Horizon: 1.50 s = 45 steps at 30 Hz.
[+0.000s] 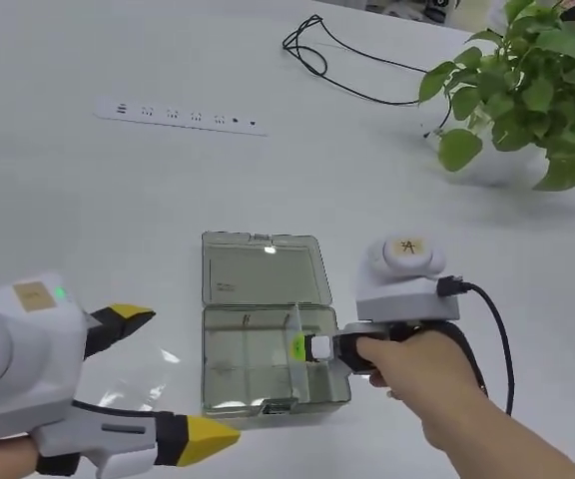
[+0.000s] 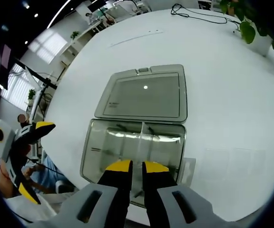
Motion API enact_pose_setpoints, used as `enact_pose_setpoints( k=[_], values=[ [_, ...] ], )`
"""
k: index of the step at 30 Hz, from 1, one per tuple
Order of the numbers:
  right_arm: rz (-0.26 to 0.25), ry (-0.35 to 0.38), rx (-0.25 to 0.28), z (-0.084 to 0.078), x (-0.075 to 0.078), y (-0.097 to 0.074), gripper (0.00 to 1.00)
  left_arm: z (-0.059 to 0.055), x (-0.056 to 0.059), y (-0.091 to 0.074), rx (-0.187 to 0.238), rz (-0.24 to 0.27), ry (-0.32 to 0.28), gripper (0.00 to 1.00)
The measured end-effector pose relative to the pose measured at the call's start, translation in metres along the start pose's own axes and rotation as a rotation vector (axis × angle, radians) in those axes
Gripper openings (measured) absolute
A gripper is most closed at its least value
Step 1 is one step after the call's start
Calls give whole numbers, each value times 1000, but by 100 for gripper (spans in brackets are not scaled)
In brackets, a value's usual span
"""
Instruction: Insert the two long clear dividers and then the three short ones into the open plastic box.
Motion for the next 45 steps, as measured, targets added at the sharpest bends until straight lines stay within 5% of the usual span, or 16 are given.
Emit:
enact_pose_setpoints(
  k=[16,27,45],
  values=[
    [34,-66,30,-3,1,2,13,-2,4,-4,-12,26,-11,94],
    [85,-82,116,-1,2,-21,19,-3,10,-7,-21,50,-20,94],
    [112,-223,210,-8,4,-56,33,-9,5,-11,-53,108,-55,88]
  ],
)
Point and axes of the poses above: the centre of the closed fingertips' face, and the gripper's own axes: y roughly forward along the fingers, x roughly to its right, z roughly out of its top, the point moved 6 cm from there along -y, roughly backward along the fingers, and after that the axes turned 12 degrees about -x, right-handed, at the moved point
